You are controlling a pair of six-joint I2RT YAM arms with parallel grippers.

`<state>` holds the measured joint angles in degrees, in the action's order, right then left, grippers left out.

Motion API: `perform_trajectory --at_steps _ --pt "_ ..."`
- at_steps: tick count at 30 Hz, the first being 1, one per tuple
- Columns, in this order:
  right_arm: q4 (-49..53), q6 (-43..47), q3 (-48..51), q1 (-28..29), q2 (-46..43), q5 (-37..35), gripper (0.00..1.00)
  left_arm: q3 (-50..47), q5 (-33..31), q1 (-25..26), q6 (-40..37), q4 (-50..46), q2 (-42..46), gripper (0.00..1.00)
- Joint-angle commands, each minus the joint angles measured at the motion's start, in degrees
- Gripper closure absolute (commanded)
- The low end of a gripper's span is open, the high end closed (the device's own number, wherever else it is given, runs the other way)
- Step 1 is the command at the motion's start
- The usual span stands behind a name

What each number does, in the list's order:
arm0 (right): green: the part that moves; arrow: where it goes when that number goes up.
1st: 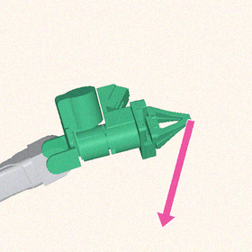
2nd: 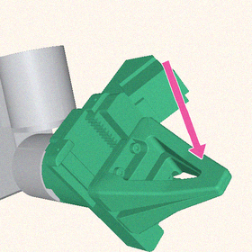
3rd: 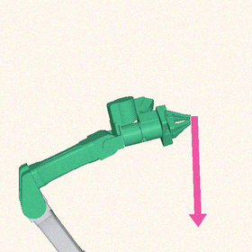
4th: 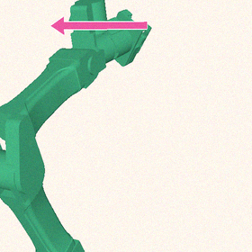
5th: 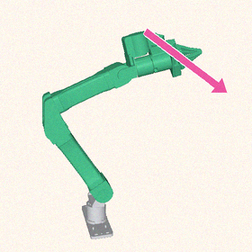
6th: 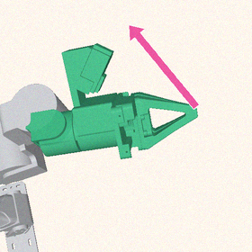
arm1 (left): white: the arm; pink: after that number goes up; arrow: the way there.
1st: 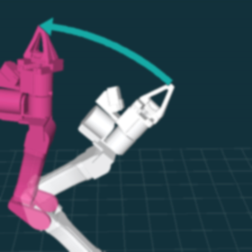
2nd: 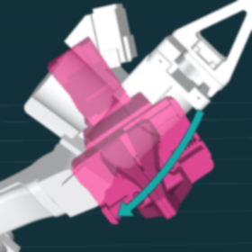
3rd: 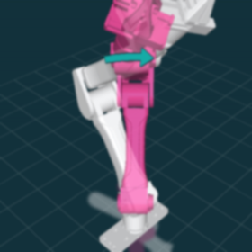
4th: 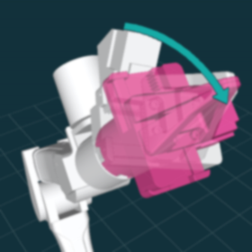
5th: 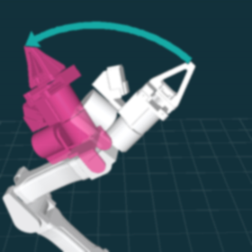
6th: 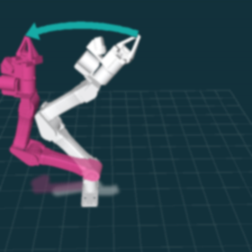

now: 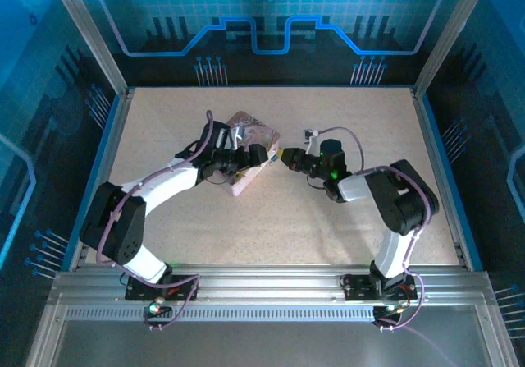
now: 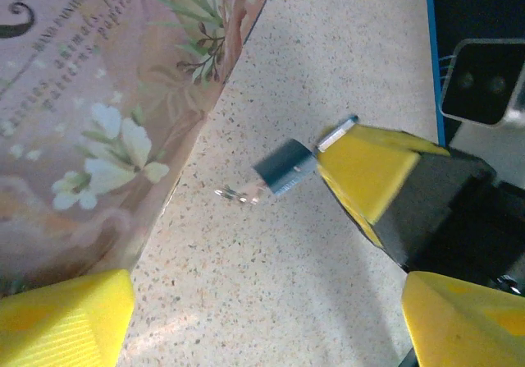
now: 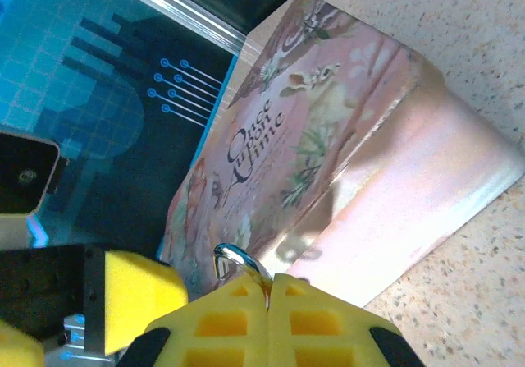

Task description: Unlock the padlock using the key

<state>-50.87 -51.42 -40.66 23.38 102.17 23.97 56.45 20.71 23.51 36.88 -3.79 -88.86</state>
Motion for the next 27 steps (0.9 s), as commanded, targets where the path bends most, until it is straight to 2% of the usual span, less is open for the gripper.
perform_trajectory --at_steps 1,5,8,13,20,27 --pt "16.0 8.6 1.1 -0.7 -7.2 -0.8 1.00 0.9 -3.3 -0.6 -2.3 -3.1 6.0 0.11" --pt "36.7 17.6 0.5 -0.3 -17.4 -3.2 1.00 -1.9 -6.2 -2.2 -4.1 -2.7 12.3 0.05" --pt "52.9 24.2 -1.5 0.7 -24.1 -7.0 1.00 -4.8 -11.1 -2.9 -5.7 -2.4 17.2 0.01" --pt "73.0 28.6 -4.1 2.9 -32.3 -14.2 1.00 -10.2 -16.7 -4.3 -6.4 -0.9 23.3 0.01" --pt "84.8 26.0 -4.5 4.6 -38.1 -18.4 1.00 -15.3 -22.6 -5.7 -5.8 0.8 28.7 0.01" --pt "89.0 25.1 -4.9 6.5 -36.4 -20.6 1.00 -16.8 -23.8 -7.1 -5.9 1.9 30.4 0.01"
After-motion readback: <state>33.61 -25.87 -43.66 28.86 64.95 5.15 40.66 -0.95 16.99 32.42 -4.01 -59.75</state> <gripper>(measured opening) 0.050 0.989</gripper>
